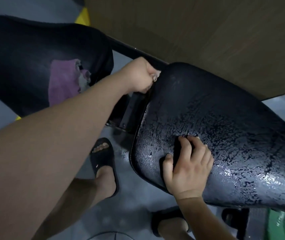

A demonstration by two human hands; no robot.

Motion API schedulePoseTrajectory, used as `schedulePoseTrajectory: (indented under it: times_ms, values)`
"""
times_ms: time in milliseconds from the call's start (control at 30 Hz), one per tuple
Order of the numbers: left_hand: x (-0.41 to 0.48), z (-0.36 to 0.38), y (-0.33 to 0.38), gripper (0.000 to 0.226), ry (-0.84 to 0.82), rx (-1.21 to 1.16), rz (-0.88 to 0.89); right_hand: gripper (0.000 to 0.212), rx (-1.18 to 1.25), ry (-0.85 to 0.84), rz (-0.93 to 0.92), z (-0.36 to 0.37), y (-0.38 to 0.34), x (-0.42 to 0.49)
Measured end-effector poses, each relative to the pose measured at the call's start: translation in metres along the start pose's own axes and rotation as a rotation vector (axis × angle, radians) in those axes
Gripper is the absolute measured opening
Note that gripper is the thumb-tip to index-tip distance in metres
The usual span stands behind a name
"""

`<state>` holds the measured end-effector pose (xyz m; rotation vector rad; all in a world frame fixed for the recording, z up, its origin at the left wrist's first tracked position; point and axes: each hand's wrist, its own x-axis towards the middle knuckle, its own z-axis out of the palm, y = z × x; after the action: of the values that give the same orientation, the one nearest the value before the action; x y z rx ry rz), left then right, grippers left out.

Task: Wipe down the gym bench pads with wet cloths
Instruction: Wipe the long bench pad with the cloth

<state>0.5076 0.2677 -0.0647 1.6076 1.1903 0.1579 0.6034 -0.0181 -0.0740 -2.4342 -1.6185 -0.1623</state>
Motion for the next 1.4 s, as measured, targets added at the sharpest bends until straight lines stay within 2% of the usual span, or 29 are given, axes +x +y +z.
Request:
schedulePoseTrajectory:
  times_ms: [100,267,367,433,567,733,933,1033,1133,1300,1400]
  values:
    - [-0.001,-0.005,0.000,0.020,-0.027,0.014,-0.004,0.055,0.012,0.003,-0.003,0.001,0.002,0.000]
    - [0.018,0.006,0.016,0.029,0.065,-0.156,0.103,0.055,0.023,0.011,-0.012,0.002,0.003,0.000]
    - [0.007,0.004,0.014,0.040,0.026,-0.151,0.132,0.055,0.019,0.009,-0.013,0.002,0.004,0.000]
    - [-0.013,0.002,0.006,0.040,0.034,-0.129,0.130,0.055,0.021,0.019,-0.011,0.001,0.003,-0.001]
    - [-0.062,0.013,-0.026,0.034,0.131,-0.111,0.086,0.054,0.019,0.031,-0.007,0.001,0.002,-0.001]
    - [-0.124,0.037,-0.059,0.036,0.134,-0.222,0.040,0.050,0.004,0.037,-0.005,0.001,0.000,-0.003]
    - [-0.206,0.066,-0.078,0.039,0.200,-0.204,-0.062,0.046,0.022,0.063,0.001,-0.001,-0.003,-0.005]
    - [-0.227,0.085,-0.079,0.040,0.305,-0.235,-0.111,0.045,0.023,0.068,0.005,-0.002,-0.004,-0.006]
    - [-0.209,0.085,-0.067,0.042,0.376,-0.225,-0.126,0.045,0.027,0.065,0.005,-0.002,-0.004,-0.005]
    - [-0.134,0.060,-0.036,0.042,0.384,-0.128,0.072,0.048,0.039,0.052,0.010,-0.001,-0.002,-0.004]
    - [-0.084,0.053,-0.027,0.043,0.354,-0.041,0.101,0.049,0.043,0.051,0.010,0.000,0.000,-0.002]
